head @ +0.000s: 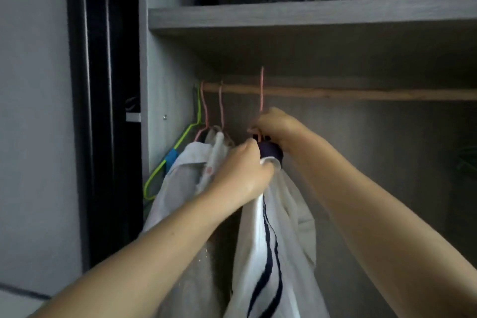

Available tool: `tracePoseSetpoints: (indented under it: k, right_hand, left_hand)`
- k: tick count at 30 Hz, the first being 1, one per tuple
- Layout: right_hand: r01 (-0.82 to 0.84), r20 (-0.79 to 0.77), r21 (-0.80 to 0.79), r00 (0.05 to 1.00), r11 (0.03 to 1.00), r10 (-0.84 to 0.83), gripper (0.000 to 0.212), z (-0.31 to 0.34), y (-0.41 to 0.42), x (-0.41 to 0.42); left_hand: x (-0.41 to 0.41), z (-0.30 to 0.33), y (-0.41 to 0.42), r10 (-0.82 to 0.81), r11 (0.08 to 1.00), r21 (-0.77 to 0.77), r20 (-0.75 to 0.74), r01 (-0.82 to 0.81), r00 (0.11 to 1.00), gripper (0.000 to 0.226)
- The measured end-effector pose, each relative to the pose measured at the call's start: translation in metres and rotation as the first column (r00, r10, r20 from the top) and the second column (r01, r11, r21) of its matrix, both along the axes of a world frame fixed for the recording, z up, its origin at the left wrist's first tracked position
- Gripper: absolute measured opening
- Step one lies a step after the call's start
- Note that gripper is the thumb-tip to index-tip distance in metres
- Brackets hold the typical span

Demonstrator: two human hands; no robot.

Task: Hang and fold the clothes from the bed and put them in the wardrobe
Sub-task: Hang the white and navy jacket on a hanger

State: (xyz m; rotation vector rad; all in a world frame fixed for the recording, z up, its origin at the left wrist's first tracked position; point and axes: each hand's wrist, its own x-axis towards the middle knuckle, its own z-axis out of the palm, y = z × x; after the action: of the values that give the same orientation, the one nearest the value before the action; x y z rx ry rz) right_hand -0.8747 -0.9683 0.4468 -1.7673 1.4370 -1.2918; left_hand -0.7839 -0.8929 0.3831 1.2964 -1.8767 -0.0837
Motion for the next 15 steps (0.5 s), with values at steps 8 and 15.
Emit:
tracePoseSetpoints:
  k: [8,15]
  right_hand:
    - [0.05,-0.685,-0.051,0.725,0.997,-0.071,0.026,0.021,-0.066,0.06]
    - [-0.055,-0.6,-0.072,0.8,0.996,0.001,0.022,-0.001,-0.087,0.103]
  left_hand:
    - [0.036,0.024,-0.062,0.388,0.92,-0.128,0.415,-0.37,0.823,0.038]
    - [0.073,0.004,-0.069,0.485,0.867,-0.147,0.471,-0.477,0.736,0.054]
